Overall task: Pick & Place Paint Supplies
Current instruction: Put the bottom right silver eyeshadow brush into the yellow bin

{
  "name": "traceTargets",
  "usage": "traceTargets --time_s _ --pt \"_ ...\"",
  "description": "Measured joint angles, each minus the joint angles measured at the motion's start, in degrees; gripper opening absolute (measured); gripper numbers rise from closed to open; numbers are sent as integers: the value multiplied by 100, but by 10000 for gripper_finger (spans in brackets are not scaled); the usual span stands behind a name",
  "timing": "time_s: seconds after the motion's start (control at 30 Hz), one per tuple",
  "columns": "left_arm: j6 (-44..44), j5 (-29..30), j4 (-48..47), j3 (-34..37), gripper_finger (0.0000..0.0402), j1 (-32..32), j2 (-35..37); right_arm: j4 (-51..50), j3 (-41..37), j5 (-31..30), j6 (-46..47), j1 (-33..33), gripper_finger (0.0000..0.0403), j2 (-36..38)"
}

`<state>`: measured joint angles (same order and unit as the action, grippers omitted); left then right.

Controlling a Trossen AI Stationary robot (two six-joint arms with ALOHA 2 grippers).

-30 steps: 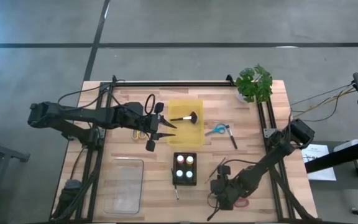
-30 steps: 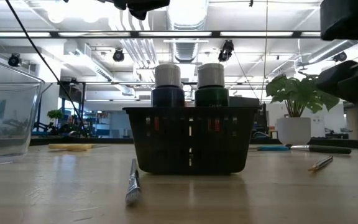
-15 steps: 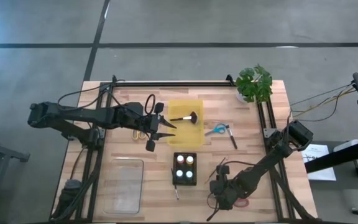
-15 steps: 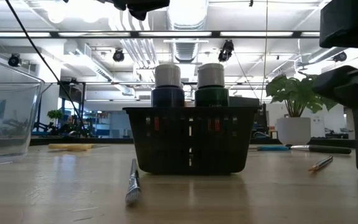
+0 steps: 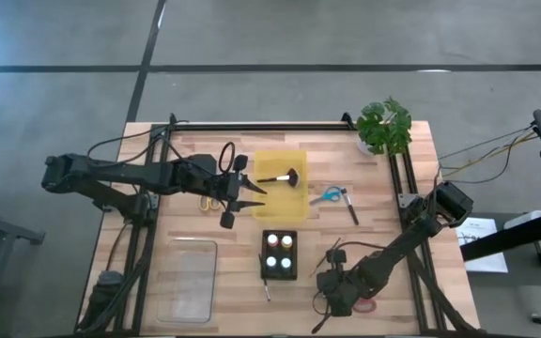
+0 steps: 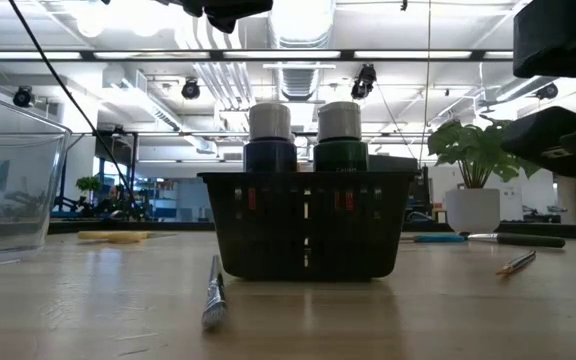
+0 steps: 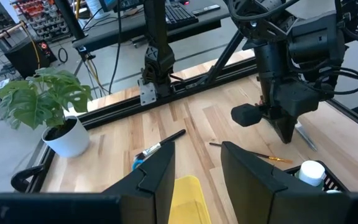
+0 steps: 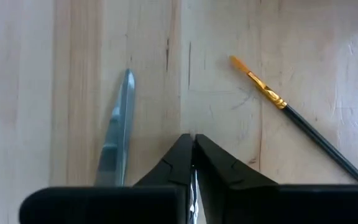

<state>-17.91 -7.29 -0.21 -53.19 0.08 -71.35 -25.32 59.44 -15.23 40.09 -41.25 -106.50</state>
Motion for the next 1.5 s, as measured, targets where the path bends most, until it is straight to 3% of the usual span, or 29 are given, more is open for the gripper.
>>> traceTargets --time_s 0.13,0.23,0.47,0.6,0.73,0.8,0.87,1.0,1.27,1.5 --pt "2 -2 0 0 138 0 0 -469 24 -202 -28 40 9 147" --pt "0 -4 -3 2 138 0 0 -998 110 -683 20 106 8 438" --pt "-2 -11 -68 2 138 0 0 -1646 71 -2570 103 366 8 1756" --pt "-2 -9 -68 2 138 0 0 -1282 -131 -3831 -213 700 8 2648" --pt "-2 -9 -70 2 138 0 0 474 -712 -4329 -1348 1261 8 3352" --pt "-1 -5 -87 2 138 0 0 1887 -1193 -4178 -2167 1639 8 3533" --pt "-1 6 -92 2 138 0 0 3497 -1738 -3617 -2963 2055 8 3599" --pt "0 9 -96 2 138 0 0 5867 -2608 -2392 -3422 2983 8 3494" --pt "-2 26 -99 2 138 2 0 7788 -2889 -684 -2918 4338 8 2139" --pt "-1 24 -193 2 138 2 0 8187 -2420 -381 -2781 4652 8 902"
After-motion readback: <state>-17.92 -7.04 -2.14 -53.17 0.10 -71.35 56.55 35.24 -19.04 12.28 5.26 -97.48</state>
